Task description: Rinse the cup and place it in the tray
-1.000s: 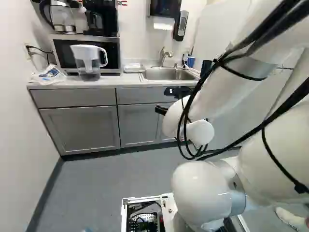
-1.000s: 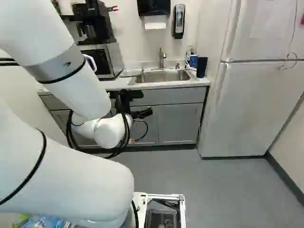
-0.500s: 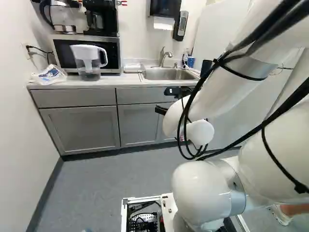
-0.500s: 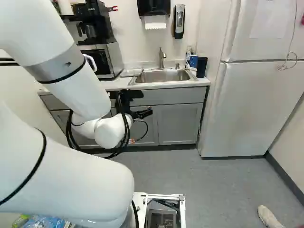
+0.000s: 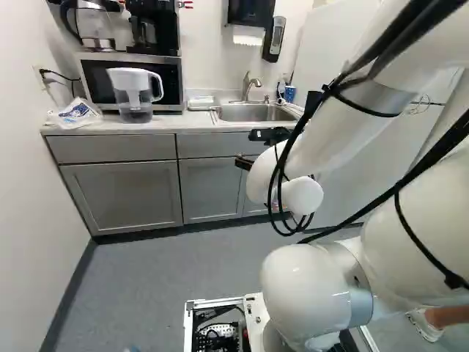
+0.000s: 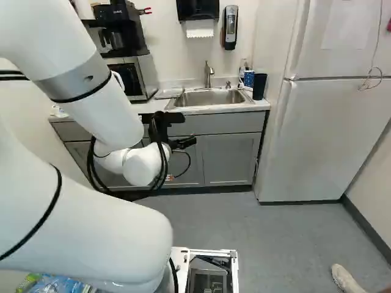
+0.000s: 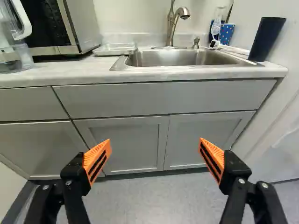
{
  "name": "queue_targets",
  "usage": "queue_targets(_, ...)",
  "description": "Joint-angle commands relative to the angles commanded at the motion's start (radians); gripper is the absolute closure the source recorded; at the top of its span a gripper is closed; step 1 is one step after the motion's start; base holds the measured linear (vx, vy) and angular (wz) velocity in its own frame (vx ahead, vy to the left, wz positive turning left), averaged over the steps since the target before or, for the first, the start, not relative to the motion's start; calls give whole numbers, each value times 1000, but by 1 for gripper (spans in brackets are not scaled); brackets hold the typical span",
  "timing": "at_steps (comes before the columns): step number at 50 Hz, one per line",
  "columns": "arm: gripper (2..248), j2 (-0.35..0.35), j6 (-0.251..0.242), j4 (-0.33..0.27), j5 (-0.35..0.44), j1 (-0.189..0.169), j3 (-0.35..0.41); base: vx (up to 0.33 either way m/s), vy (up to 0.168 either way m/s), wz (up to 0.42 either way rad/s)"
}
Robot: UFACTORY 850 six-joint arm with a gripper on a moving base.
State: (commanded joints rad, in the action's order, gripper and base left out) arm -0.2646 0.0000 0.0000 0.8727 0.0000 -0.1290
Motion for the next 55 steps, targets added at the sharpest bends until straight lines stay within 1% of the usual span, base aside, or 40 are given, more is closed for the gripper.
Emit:
queue_targets(31, 3, 2, 0, 0, -1, 0, -80, 0, 0, 0)
queue_targets(55, 3, 5, 0, 0, -22, 0, -140, 0, 0, 0)
